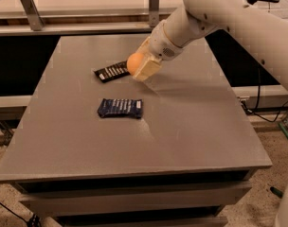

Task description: Move orange near rxbar chocolate

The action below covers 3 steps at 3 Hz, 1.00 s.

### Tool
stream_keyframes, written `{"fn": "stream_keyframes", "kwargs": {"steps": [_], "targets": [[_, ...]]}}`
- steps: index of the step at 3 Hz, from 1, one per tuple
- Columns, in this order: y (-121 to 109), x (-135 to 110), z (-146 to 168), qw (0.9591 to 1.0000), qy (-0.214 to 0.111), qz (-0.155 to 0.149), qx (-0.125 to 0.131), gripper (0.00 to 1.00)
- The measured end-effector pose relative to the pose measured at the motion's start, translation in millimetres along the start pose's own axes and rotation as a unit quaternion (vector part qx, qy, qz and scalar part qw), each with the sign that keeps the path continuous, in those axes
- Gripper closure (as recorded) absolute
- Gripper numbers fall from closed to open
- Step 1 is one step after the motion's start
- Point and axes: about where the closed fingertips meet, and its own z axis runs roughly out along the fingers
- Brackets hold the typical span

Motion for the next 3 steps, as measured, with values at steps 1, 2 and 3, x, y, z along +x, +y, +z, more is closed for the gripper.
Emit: {"fn": "stream_keyframes", "kwargs": {"steps": [1,2,3], "targets": [[-6,-8,12,0.9999,-0.011,0.002,-0.01,0.59],[-7,-7,25,0.9995,-0.019,0.012,-0.021,0.35],[-6,-8,28,0.9995,-0.02,0.011,-0.024,0.05]]}}
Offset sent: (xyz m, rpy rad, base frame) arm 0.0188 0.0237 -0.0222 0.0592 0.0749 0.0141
